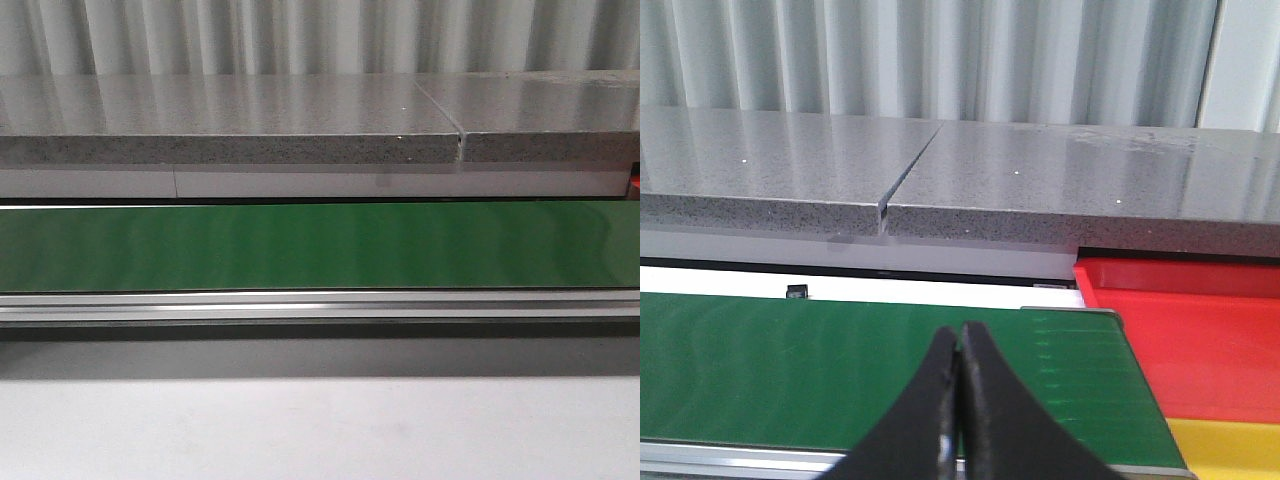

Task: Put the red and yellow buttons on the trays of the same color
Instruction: 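Grasp a red push button with the left gripper, then set the red button on the green belt and open the left gripper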

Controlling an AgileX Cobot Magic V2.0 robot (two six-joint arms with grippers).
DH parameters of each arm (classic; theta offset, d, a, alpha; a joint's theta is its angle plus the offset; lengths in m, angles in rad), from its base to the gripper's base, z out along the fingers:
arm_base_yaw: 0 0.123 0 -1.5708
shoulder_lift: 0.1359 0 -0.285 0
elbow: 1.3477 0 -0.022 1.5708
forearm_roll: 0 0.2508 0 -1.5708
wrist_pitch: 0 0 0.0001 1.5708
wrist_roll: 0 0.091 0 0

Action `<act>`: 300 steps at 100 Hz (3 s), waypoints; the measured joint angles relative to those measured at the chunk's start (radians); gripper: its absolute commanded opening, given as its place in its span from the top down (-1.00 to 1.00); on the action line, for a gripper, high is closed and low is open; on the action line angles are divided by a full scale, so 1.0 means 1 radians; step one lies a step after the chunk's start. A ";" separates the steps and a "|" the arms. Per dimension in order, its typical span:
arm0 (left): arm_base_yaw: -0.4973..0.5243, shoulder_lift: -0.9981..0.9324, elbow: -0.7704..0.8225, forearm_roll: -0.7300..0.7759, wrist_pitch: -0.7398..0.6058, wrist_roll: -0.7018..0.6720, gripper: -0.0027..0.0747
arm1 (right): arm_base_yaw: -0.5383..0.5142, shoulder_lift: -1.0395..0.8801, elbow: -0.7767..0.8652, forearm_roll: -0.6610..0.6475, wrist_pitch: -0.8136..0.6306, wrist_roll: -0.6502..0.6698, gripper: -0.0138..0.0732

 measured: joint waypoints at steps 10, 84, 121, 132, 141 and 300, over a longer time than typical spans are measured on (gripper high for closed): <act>0.000 0.038 -0.028 0.002 0.026 0.000 -0.24 | 0.000 0.000 0.000 0.000 0.000 0.000 0.84; 0.000 0.228 -0.104 0.004 0.059 0.000 0.08 | 0.000 0.000 0.000 0.000 0.000 0.001 0.84; 0.000 0.211 -0.104 0.004 0.043 0.005 0.36 | 0.000 0.000 0.000 0.000 0.000 0.001 0.84; 0.000 0.171 -0.104 0.006 0.047 0.020 0.36 | 0.000 0.000 0.000 0.000 0.000 0.001 0.84; 0.000 0.126 -0.104 0.006 0.058 0.026 0.36 | 0.000 0.000 0.000 0.000 0.000 0.001 0.84; -0.256 0.125 -0.306 -0.007 0.207 0.105 -0.34 | 0.000 0.000 0.000 0.000 0.000 0.001 0.84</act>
